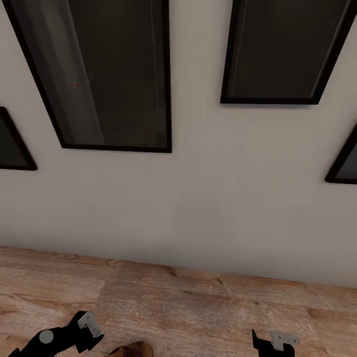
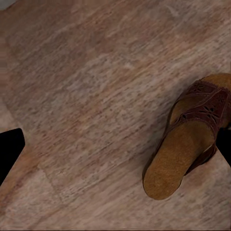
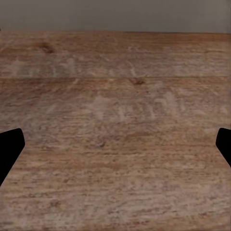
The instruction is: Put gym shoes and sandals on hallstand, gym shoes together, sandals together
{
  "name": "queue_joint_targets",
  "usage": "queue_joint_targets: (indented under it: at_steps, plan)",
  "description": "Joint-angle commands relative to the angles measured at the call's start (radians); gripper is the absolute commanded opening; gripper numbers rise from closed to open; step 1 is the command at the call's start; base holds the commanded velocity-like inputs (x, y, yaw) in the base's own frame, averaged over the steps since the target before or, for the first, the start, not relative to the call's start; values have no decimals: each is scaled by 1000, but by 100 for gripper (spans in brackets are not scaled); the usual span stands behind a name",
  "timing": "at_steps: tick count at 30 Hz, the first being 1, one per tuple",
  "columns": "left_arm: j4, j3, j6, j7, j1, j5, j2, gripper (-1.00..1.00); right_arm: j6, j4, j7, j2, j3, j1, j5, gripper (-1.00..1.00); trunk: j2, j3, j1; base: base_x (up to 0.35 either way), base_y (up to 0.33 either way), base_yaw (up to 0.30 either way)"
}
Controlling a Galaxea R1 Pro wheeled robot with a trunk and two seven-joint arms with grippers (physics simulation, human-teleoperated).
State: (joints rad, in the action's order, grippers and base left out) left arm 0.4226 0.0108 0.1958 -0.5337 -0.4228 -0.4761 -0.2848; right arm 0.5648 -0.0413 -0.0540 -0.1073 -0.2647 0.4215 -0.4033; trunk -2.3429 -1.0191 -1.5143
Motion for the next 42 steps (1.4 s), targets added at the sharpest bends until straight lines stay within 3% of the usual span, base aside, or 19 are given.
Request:
queue_joint_targets:
  at_steps: [1,2,3,9,10,11,16,20,27,36,42]
  plan:
    - [3,1,-1,-2,-2,-15,0,100,1,0,-5,0,-9,0,-3,100,0,-1,0,0,0,0]
    - [6,1,-10,-7,-4,-31,2,100,1,0,-3,0,-13,0,-1,100,0,-1,0,0,0,0]
    - [21,0,-33,-32,-16,-127,16,100,-2,-62,100,-26,-62,0,4,100,0,-1,0,0,0,0]
    - [28,1,-73,-51,-27,-150,20,100,-45,-226,316,-93,-80,0,6,100,0,-1,0,0,0,0]
    - [29,1,-84,-61,-28,-153,19,100,-85,-275,371,-111,-82,0,6,100,0,-1,0,0,0,0]
    - [33,1,-94,-84,-31,-156,18,100,-172,-352,443,-138,-83,0,5,100,0,-1,0,0,0,0]
    - [39,2,-102,-149,-40,-162,18,100,-354,-503,567,-198,-83,0,5,100,0,-1,0,0,0,0]
    - [42,2,-106,-213,-55,-210,22,100,-473,-597,675,-243,-79,0,3,100,0,-1,0,0,0,0]
    - [42,1,-107,-258,-62,-286,34,100,-509,-619,718,-262,-77,0,2,100,-21,-10,-11,0,0,0]
    - [42,2,-104,-269,-63,-311,62,100,-515,-621,741,-265,-77,0,1,100,-84,-42,-46,0,0,0]
    - [64,2,-98,-270,-63,-363,75,100,-516,-621,781,-265,-77,0,1,100,-126,-69,-69,0,0,48]
